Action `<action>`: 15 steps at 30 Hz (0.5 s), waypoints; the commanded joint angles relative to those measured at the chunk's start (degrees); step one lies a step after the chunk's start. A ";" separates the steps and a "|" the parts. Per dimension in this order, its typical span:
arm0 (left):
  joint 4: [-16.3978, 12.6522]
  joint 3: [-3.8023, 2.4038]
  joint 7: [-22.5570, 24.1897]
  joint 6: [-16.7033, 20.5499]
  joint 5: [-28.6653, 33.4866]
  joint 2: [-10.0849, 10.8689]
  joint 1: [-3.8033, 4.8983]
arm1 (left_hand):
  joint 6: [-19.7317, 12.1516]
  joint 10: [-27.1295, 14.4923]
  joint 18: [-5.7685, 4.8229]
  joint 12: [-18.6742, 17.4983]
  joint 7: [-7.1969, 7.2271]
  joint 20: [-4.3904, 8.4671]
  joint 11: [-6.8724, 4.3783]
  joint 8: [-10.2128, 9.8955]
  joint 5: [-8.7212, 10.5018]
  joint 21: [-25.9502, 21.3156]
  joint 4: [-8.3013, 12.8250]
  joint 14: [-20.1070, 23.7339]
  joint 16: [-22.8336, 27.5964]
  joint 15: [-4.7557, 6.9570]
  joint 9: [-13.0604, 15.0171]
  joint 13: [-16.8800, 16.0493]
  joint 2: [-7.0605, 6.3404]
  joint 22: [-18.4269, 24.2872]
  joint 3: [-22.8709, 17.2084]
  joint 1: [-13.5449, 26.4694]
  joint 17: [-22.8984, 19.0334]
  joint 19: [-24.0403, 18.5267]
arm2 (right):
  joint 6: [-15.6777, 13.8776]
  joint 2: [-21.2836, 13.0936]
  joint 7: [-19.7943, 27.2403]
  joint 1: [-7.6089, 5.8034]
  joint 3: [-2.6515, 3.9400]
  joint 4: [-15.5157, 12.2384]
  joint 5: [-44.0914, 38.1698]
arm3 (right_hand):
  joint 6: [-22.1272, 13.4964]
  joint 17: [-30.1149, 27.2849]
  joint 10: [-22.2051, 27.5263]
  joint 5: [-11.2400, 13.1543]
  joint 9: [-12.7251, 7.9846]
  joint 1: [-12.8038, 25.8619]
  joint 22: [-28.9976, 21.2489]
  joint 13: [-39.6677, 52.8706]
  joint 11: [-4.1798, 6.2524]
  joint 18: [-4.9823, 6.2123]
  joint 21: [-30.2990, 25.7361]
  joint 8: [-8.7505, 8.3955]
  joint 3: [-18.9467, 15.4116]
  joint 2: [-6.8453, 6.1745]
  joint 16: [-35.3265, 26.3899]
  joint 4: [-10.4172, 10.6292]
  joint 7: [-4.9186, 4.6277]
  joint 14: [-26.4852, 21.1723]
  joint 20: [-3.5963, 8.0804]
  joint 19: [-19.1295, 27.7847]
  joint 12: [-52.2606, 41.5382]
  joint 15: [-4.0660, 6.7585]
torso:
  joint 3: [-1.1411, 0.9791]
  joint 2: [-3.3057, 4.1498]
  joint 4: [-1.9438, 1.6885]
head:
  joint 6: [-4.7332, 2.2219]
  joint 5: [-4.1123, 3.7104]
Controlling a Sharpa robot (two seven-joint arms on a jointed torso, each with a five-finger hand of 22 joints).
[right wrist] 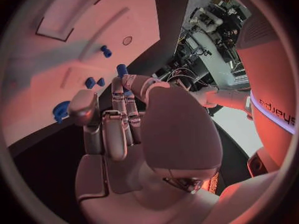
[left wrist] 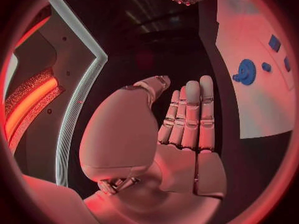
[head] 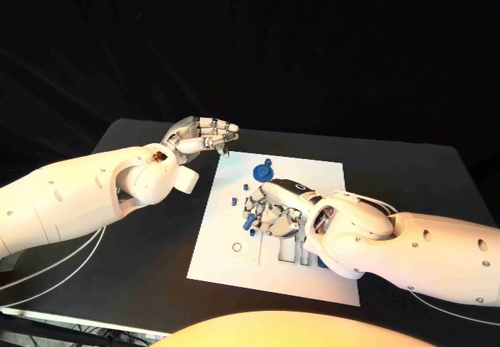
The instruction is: Assemble the parts on the task board
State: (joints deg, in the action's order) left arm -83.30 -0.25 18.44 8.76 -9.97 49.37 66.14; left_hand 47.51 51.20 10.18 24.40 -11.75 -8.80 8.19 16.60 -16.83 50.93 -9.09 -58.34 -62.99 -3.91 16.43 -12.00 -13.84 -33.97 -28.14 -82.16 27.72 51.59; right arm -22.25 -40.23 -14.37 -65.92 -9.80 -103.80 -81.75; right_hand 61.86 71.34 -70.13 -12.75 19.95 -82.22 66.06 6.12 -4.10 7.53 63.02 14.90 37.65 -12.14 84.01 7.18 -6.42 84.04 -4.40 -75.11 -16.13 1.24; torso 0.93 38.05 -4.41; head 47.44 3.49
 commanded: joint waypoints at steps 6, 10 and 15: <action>-0.22 -0.02 0.23 -0.77 0.09 -0.24 0.03 | -0.41 -0.46 0.33 0.18 -0.03 -0.43 0.03 0.35 -0.19 -0.33 -0.06 0.56 0.23 0.03 -0.09 0.06 0.07 0.07 0.35 -0.42 -0.01 -0.16 | 1.76 2.81 2.06 1.53 -0.22 1.87 -1.09 | 0.00 -0.11 -0.86 0.21 4.28 0.60 -0.20 0.10 1.35 -0.90 -0.50 0.50 -0.02 0.30 0.00 -0.44 -0.46 2.41 -0.02 0.33 0.37 0.27 | 0.09 -0.02 0.02 | 0.28 0.72; -0.29 -0.01 0.20 -0.80 0.09 -0.25 0.03 | -0.41 -0.46 0.33 0.18 -0.03 -0.43 0.03 0.35 -0.19 -0.33 -0.06 0.56 0.23 0.03 -0.09 0.06 0.07 0.07 0.35 -0.42 -0.01 -0.16 | 2.54 3.48 2.00 2.16 -0.31 2.43 -1.13 | 0.00 -0.11 -0.86 0.21 4.28 0.60 -0.20 0.10 1.35 -0.90 -0.50 0.50 -0.02 0.30 0.00 -0.44 -0.46 2.41 -0.02 0.33 0.37 0.27 | 0.07 0.04 -0.02 | 0.43 1.08; -0.30 -0.01 0.17 -0.84 0.09 -0.26 0.03 | -0.41 -0.46 0.33 0.18 -0.03 -0.43 0.03 0.35 -0.19 -0.33 -0.06 0.56 0.23 0.03 -0.09 0.06 0.07 0.07 0.35 -0.42 -0.01 -0.16 | 4.02 4.19 1.51 2.81 -0.43 2.99 -1.65 | -0.05 -0.17 -0.85 0.21 4.33 0.65 -0.29 0.11 1.34 -0.87 -0.63 0.51 0.01 0.36 -0.03 -0.53 -0.46 2.39 -0.02 0.41 0.41 0.27 | -0.03 0.05 0.04 | 0.56 1.60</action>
State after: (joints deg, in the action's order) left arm -83.44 -0.23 18.37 8.74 -9.96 49.23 66.14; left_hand 47.51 51.20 10.18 24.40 -11.75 -8.82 8.19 16.61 -16.83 50.93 -9.09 -58.32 -62.99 -3.89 16.43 -12.00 -13.84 -33.97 -28.14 -82.16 27.72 51.57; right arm -20.66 -36.24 -13.34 -63.29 -10.20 -100.93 -82.24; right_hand 61.76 71.21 -70.34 -12.60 19.95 -81.63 65.80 6.24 -3.86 7.53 62.68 14.90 37.57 -12.15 84.01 6.93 -6.51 84.04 -4.40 -75.11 -15.91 1.24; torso 0.99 38.07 -4.39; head 47.89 4.81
